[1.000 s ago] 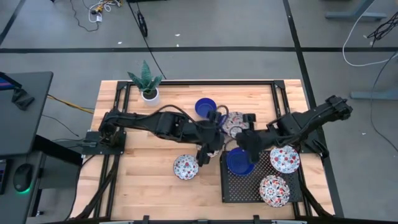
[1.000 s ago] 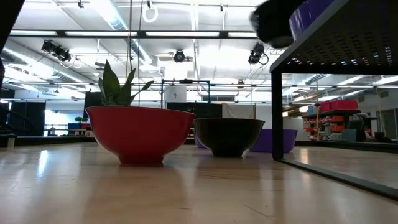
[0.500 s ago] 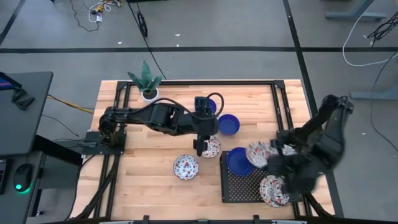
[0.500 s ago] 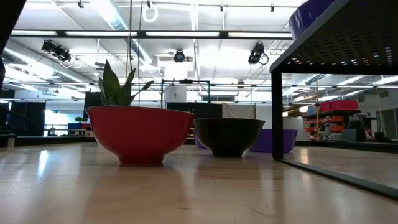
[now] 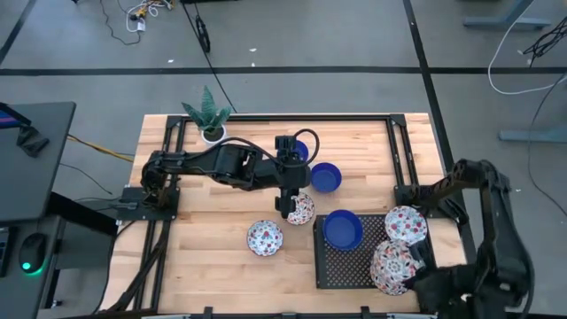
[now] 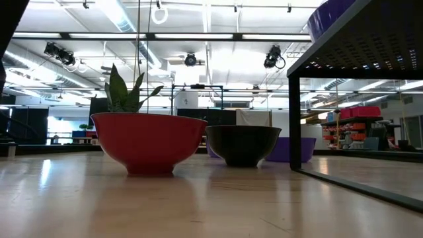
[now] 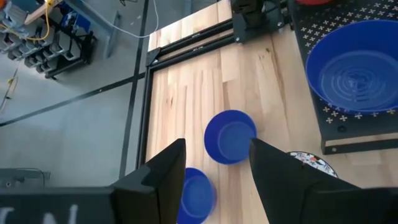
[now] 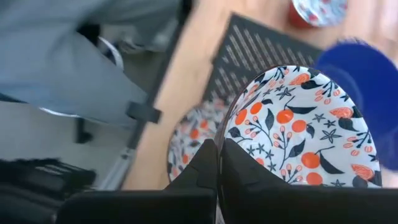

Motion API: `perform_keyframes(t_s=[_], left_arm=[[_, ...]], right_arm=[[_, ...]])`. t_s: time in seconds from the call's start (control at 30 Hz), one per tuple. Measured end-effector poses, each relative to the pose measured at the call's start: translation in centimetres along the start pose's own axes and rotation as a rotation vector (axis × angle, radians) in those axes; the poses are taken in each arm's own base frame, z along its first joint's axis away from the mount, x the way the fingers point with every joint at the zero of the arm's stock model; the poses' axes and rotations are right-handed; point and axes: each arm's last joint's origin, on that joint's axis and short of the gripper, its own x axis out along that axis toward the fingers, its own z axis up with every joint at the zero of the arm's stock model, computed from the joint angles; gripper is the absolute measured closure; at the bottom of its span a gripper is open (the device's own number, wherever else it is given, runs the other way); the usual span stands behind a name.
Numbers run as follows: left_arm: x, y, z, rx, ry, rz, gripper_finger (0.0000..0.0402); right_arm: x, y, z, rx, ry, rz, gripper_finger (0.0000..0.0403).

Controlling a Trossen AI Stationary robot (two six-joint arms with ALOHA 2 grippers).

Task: Pick & Place Mini bowls
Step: Stack the bottom orange patterned bowl on the orange patterned bowl on the shelf

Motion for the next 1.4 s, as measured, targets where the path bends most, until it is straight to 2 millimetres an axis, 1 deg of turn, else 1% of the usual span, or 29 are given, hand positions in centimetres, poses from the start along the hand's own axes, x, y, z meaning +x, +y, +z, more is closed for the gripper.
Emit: perform_keyframes(t_s=[0.1,0.23,0.53,0.8,0.9,1.17,1.4], left_arm=[[0.0,0.0,0.0,-0.009,0.0,0.0,0.022],[0.0,0.0,-0.1,-0.022,0.005,-0.001,0.022],[0.0,0.0,-0.1,-0.025,0.012,-0.003,0.022],[0.0,-0.1,-0.1,-0.039,0.012,-0.005,0.022],[0.0,-0.1,-0.1,-0.042,0.014,-0.005,0.022],[0.0,-0.2,-0.1,-0.04,0.014,-0.006,0.022],[0.0,-0.2,-0.1,-0.04,0.015,-0.006,0.022]], right_arm=[[1.0,1.3,-0.7,0.011,0.019,-0.077,0.0403],[1.5,2.4,-1.0,0.013,-0.036,-0.123,0.0403],[1.5,3.2,-1.1,0.021,-0.076,-0.095,0.0403],[3.3,4.4,-1.6,0.006,-0.034,-0.148,0.0403],[3.8,4.5,-1.8,0.039,-0.009,-0.165,0.0403],[3.9,4.5,-1.7,0.085,-0.008,-0.174,0.0403],[4.3,4.0,-1.1,0.109,-0.004,-0.189,0.0401]])
